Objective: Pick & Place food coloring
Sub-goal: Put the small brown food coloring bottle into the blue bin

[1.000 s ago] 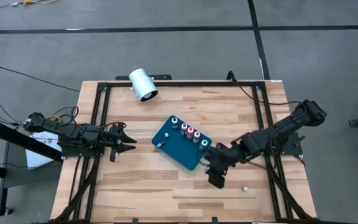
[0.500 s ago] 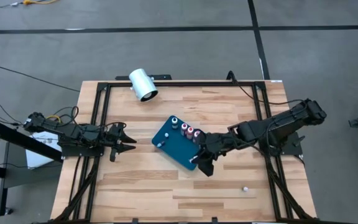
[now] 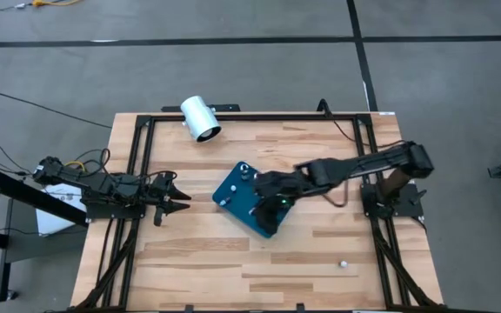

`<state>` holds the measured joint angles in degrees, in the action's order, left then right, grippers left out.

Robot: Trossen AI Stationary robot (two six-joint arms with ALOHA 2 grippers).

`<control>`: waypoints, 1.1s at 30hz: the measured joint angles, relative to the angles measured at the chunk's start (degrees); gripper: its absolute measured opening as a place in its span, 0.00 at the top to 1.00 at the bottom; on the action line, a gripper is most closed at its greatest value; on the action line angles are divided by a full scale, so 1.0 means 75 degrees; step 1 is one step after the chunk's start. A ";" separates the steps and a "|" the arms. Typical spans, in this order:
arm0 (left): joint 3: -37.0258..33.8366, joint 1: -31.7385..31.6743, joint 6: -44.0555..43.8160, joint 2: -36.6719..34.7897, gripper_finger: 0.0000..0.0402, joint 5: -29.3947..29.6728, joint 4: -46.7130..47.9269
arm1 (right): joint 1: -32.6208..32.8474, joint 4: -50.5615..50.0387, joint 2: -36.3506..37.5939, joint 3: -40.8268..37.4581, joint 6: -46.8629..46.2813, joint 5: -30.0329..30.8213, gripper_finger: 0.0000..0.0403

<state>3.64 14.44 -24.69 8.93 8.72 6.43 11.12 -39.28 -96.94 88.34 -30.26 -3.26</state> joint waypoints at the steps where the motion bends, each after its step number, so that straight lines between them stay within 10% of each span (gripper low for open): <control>1: 0.0000 0.0000 -0.0001 0.0014 0.66 0.0002 -0.0002 | -0.0058 -0.0395 -0.0223 0.0259 0.0147 0.0016 0.82; 16: 0.0000 -0.0003 0.0000 0.0026 0.66 -0.0056 0.0019 | -0.0922 -0.2695 -0.3241 0.3723 0.0985 0.0111 0.82; 33: -0.0003 -0.0003 0.0009 0.0030 0.66 -0.0050 0.0033 | -0.1201 -0.3250 -0.4606 0.4016 0.0639 0.1031 0.82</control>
<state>3.62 14.41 -24.62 9.16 8.34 6.68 2.11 -63.65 -131.49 118.46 -25.47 4.48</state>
